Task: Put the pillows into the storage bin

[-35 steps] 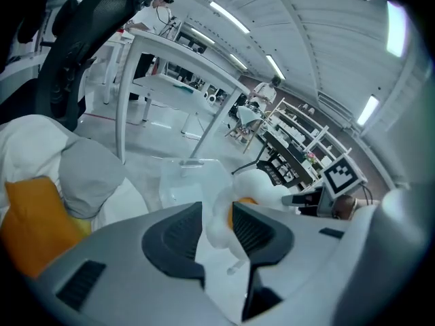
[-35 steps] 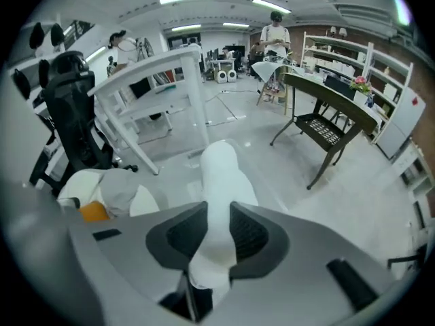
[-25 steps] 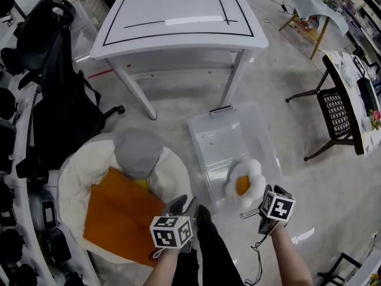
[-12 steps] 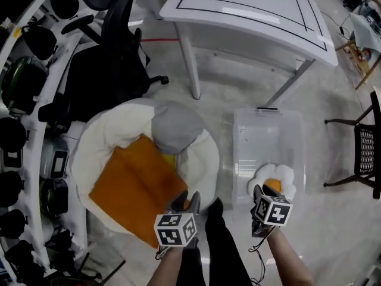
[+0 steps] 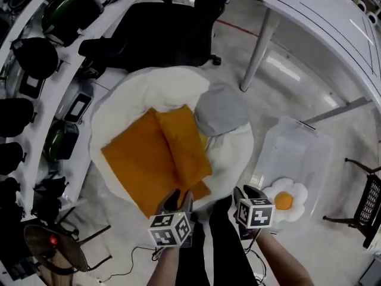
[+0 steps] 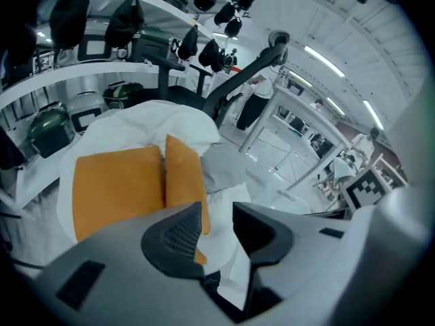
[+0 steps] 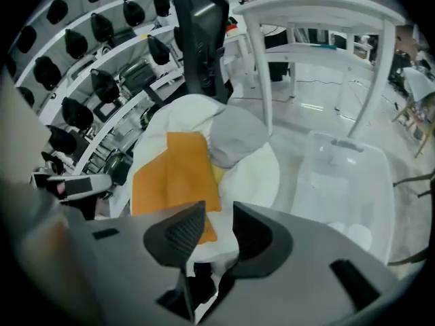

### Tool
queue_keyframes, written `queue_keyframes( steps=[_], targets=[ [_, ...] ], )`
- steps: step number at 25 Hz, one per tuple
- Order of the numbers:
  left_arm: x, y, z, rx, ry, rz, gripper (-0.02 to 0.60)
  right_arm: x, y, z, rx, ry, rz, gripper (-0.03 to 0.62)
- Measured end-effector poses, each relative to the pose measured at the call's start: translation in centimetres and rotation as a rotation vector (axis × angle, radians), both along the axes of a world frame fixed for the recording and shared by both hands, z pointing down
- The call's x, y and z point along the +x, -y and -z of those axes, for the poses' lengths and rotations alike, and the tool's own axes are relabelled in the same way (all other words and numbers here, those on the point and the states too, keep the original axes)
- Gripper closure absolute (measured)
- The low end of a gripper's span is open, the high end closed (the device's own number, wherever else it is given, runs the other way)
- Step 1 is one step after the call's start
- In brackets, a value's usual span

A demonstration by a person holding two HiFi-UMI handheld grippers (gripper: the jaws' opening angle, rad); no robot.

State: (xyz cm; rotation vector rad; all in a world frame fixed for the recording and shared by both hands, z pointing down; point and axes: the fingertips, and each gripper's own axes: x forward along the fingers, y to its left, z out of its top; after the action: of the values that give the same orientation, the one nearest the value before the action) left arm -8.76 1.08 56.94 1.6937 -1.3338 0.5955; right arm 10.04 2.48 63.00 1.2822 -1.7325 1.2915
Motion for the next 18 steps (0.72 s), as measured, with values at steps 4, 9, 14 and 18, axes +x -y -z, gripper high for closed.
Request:
queue_keyframes(
  steps=[4,9,14,18],
  targets=[
    [-4.6,-2.2,-1.1,-0.012,0.008,0.104,0.443,-5.3,-0.5,-1.5,-0.032,0.022,0.113,0.462],
    [-9.8,-5.8,-2.6,-0.033,-0.002,0.229,0.443,-11.5,-2.3,-3.5,-0.082,0.053,0.220,0.459],
    [-12.9,-8.2,-3.8,-0.049,-0.014,0.284,0.443,-15.9,-3.6,-5.5,-0.122,0.057,0.288,0.451],
    [-15.2,-9.3,-4.7,-0.054,-0.023,0.319,0.443,-18.7,-3.9,-6.8,-0.120,0.013,0.351,0.429]
  ],
)
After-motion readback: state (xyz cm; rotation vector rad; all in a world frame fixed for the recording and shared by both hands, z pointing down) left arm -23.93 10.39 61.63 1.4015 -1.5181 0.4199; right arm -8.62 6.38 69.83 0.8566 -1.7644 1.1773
